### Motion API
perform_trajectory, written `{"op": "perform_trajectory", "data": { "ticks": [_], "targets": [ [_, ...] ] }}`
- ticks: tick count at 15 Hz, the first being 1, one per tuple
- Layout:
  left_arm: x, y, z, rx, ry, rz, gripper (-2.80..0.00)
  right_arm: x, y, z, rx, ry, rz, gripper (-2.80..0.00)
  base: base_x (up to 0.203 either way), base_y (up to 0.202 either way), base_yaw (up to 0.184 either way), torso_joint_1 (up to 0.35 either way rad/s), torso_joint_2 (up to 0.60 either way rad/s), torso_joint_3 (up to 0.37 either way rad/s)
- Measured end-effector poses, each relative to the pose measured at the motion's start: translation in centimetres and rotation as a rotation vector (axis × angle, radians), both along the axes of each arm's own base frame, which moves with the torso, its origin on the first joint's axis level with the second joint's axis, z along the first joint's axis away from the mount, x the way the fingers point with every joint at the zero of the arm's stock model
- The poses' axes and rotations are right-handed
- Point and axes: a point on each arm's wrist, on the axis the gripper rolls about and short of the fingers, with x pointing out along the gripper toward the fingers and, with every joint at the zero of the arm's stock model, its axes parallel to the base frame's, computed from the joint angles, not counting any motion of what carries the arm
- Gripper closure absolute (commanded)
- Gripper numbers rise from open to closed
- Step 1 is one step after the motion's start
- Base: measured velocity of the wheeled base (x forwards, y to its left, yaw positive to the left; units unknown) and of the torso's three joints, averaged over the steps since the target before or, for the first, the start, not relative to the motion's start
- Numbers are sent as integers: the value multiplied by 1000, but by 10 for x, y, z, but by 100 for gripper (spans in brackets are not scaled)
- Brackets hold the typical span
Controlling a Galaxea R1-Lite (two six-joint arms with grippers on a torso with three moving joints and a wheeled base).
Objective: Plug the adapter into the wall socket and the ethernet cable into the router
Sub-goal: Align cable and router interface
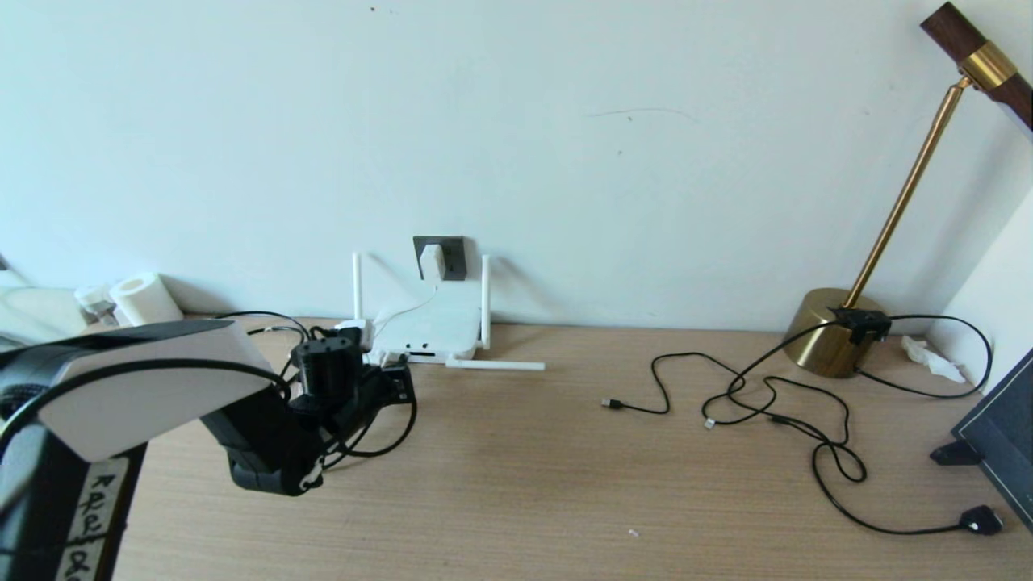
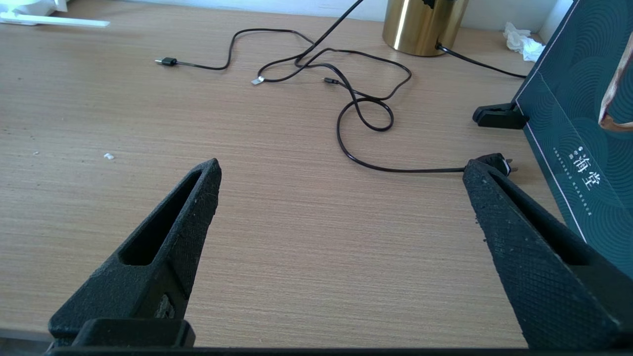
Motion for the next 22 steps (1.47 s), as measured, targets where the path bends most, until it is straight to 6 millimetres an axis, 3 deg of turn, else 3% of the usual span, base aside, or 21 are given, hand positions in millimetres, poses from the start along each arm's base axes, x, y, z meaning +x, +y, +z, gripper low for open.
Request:
{"op": "perform_trajectory", "data": {
  "ticks": [22],
  "targets": [
    [5, -1, 0, -2, -12, 1, 0, 0, 0, 0, 0, 0, 0, -280, 0, 0, 0, 0, 0, 0]
  ]
}}
